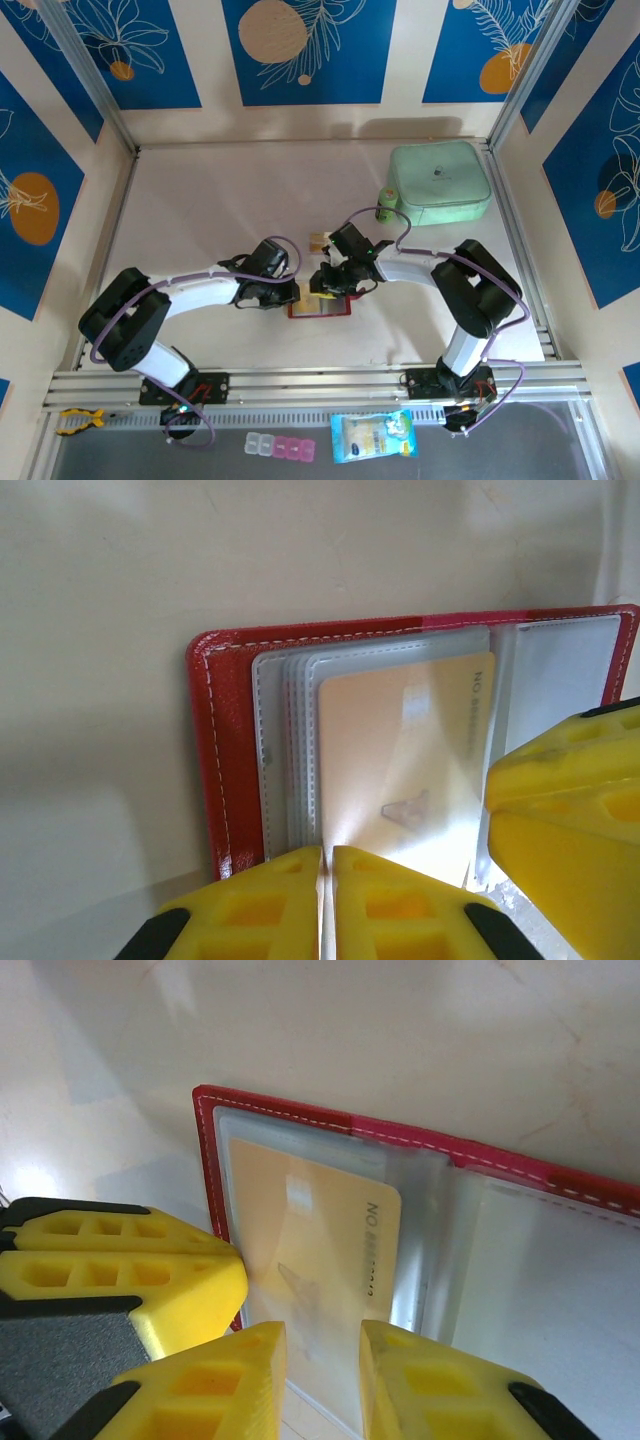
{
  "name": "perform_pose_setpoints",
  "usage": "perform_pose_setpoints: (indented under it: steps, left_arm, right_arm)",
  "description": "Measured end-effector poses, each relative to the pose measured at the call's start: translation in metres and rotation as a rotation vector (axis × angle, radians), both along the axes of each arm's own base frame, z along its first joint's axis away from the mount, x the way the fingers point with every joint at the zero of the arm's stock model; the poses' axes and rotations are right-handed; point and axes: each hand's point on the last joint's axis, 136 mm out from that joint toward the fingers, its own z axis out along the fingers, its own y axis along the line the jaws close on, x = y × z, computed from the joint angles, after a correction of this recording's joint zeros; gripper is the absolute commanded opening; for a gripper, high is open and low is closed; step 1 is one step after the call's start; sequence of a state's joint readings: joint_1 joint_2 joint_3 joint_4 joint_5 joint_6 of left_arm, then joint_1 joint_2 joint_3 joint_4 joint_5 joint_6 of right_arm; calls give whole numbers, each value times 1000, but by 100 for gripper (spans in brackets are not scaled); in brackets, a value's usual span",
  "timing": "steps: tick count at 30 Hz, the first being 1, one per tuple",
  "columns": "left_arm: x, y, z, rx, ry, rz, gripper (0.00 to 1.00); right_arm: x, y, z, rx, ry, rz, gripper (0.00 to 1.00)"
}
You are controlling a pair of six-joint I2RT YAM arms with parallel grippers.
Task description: Take the credit cards out of the card holder
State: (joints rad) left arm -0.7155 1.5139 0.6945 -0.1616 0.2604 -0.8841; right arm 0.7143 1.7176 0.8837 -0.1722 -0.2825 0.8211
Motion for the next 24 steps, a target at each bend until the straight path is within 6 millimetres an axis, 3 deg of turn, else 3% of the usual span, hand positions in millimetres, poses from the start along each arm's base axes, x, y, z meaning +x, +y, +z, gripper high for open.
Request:
perform_pose_setpoints:
  steps: [24]
  left_arm:
    - [0, 1, -1, 4, 1, 1, 12]
  right_arm:
    - [-3, 4, -6, -31, 18, 20, 24]
